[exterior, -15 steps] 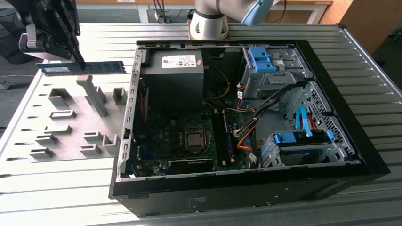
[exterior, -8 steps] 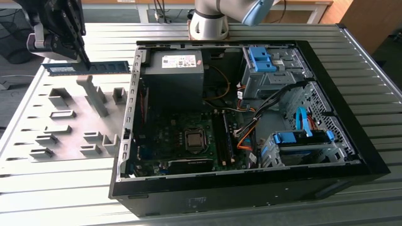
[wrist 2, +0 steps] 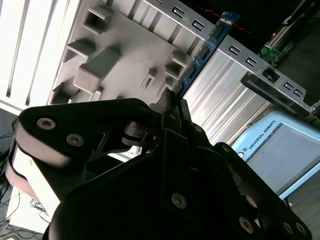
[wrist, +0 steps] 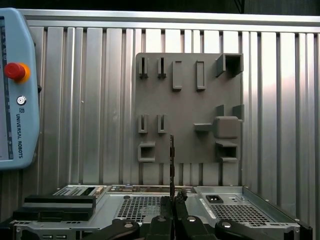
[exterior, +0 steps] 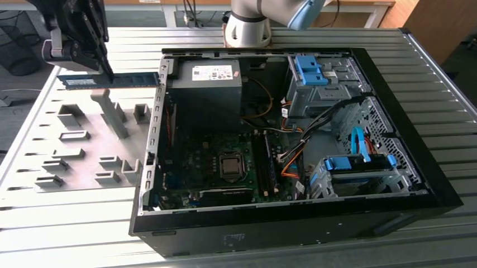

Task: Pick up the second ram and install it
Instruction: 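Pick up the second ram and move it above second insertion slot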

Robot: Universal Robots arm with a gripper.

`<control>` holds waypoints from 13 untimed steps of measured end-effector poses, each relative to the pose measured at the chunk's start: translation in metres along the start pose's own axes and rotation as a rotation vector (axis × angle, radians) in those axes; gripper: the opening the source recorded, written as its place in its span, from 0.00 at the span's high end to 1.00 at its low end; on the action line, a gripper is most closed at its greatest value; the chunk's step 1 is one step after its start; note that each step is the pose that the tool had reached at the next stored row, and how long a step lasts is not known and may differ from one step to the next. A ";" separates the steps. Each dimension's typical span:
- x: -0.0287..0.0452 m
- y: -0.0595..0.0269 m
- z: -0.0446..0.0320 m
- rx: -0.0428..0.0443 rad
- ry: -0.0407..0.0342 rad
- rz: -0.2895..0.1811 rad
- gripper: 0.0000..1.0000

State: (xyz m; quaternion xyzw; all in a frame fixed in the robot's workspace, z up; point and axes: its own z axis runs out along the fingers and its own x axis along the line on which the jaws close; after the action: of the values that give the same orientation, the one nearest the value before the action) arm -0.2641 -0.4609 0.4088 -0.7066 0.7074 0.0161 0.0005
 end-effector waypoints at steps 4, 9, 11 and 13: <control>0.0000 -0.0043 -0.0001 0.0000 -0.0001 0.000 0.86; 0.0000 -0.0099 -0.0002 0.0000 -0.0001 0.000 0.86; 0.0000 -0.0121 -0.0003 0.0000 0.0000 0.000 0.86; 0.0000 -0.0143 -0.0003 0.0000 -0.0001 0.000 0.86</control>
State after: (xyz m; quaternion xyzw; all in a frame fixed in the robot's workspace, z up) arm -0.2497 -0.4609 0.4088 -0.7066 0.7074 0.0162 0.0005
